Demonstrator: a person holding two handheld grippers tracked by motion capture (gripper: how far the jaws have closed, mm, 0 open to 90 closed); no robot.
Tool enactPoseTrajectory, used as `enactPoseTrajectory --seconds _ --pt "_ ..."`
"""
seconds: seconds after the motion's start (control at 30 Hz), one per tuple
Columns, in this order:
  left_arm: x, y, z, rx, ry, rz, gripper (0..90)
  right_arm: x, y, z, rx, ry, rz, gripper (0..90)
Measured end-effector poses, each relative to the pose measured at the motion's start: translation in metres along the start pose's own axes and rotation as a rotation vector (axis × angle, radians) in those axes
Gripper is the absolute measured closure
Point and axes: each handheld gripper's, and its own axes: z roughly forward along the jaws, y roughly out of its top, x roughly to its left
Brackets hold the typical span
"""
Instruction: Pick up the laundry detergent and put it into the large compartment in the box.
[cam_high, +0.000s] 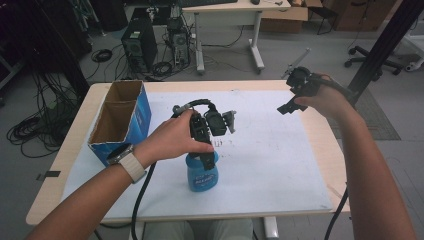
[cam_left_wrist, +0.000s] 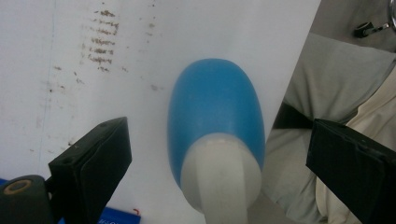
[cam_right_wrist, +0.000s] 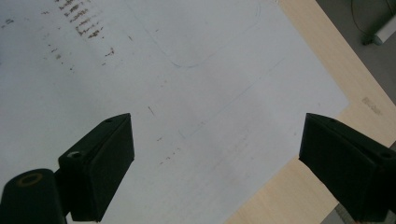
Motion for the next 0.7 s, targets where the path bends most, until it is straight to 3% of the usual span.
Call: enactPoseTrajectory --seconds 0.7 --pt "0.0 -0.001 0.022 0.024 0.003 0.0 7.3 0.0 0.0 0.001 -0.002 -0.003 0.003 10.1"
